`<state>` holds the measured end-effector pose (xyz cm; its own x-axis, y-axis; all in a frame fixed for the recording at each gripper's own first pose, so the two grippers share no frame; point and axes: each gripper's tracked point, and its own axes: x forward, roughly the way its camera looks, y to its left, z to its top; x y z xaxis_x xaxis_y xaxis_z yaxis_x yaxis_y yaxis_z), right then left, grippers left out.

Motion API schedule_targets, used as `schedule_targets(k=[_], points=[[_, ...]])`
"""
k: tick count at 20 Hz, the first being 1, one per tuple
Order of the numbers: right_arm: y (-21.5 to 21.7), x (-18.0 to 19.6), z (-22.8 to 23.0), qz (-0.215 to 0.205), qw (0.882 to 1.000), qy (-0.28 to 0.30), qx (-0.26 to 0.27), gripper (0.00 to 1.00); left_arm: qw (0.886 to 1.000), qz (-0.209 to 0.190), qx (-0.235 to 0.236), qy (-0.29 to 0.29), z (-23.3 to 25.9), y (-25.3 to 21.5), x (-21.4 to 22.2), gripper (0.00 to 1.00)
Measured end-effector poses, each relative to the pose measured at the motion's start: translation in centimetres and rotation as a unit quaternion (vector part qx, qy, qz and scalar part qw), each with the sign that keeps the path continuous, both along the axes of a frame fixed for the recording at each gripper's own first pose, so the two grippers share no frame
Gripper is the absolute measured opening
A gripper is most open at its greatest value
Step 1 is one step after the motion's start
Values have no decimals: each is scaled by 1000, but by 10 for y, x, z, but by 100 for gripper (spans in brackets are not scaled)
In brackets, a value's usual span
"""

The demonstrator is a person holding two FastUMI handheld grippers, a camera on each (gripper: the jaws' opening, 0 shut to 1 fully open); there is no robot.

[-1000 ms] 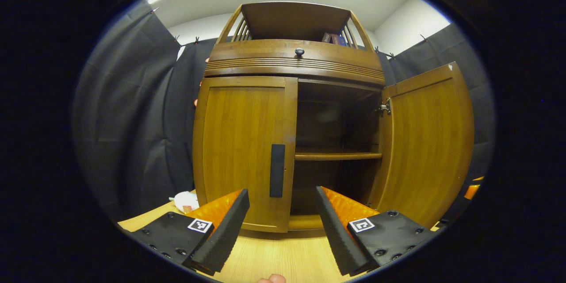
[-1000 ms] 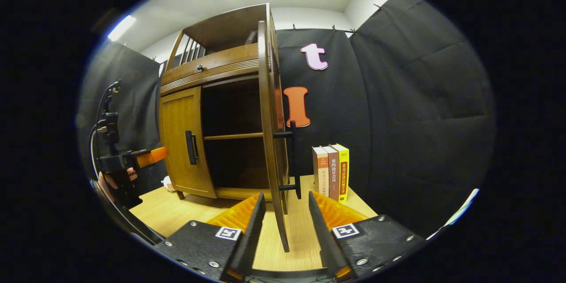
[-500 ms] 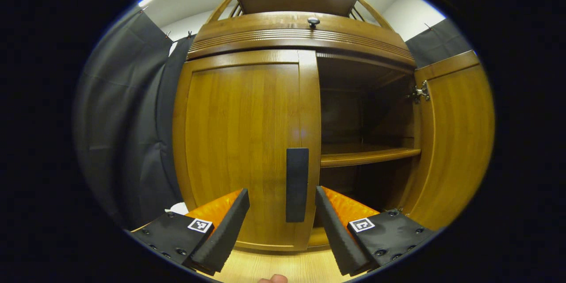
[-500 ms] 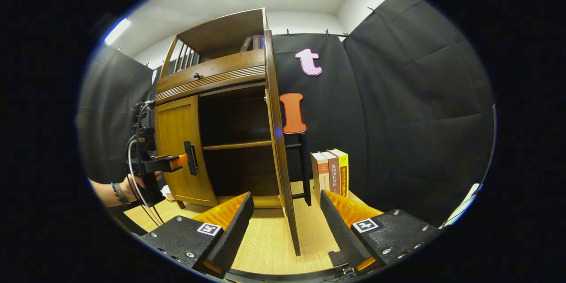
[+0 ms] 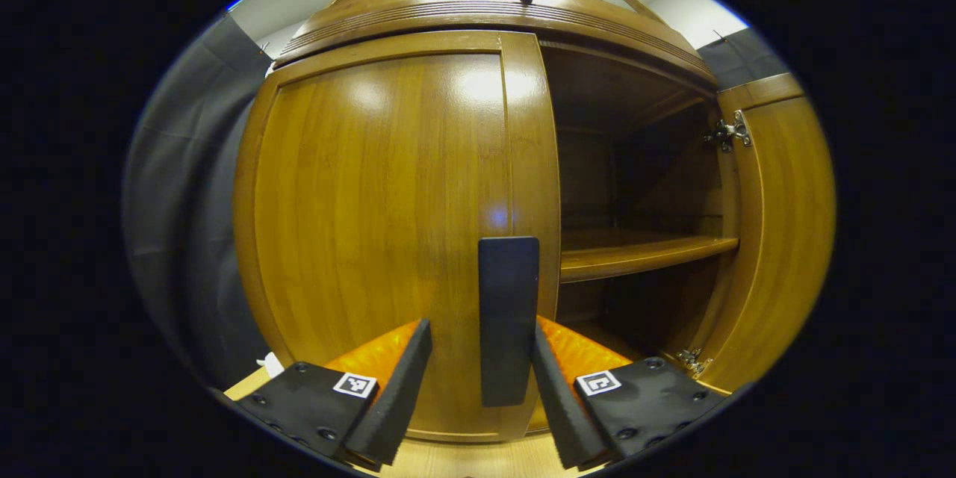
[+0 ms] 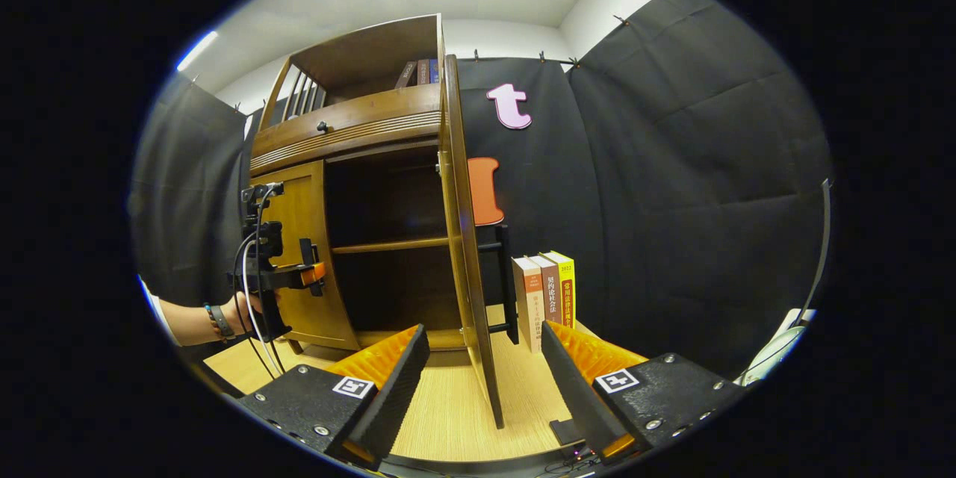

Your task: Open the right door of the double-door shoe cabinet with the right hand, and open the left door with the left hand.

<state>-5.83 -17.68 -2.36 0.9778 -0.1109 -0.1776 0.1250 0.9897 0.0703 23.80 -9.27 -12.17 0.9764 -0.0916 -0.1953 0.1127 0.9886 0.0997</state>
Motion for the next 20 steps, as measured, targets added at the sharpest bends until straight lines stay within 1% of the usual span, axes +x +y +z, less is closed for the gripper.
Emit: schedule_targets(k=[3, 5, 6, 7, 9, 14, 17, 19, 20], points=[[2, -1, -2, -5, 1000, 5, -6, 99, 1000, -22, -8, -2, -3, -14, 2, 64], [3, -3, -1, -8, 1000, 6, -9, 99, 1000, -14, 9, -6, -3, -13, 2, 53], [3, -4, 0, -8, 1000, 5, -8, 92, 1000, -14, 11, -9, -2, -12, 2, 47], [4, -4, 0, -10, 1000, 4, -9, 92, 1000, -15, 9, -8, -2, -13, 2, 41], [3, -7, -3, -12, 1000, 7, -8, 92, 1000, -16, 6, -7, -4, -13, 2, 36], [0, -8, -4, -13, 1000, 3, -17, 92, 1000, -5, 25, 5, 1, -9, -11, 32], [5, -9, -5, -4, 1000, 6, -22, 92, 1000, 6, 21, 10, 6, -2, -40, 34], [10, -11, -2, 8, 1000, 4, -21, 92, 999, 12, 30, 9, 14, 5, -61, 32], [12, -10, -3, 13, 1000, 4, -20, 92, 999, 16, 35, 8, 17, 11, -73, 34]])
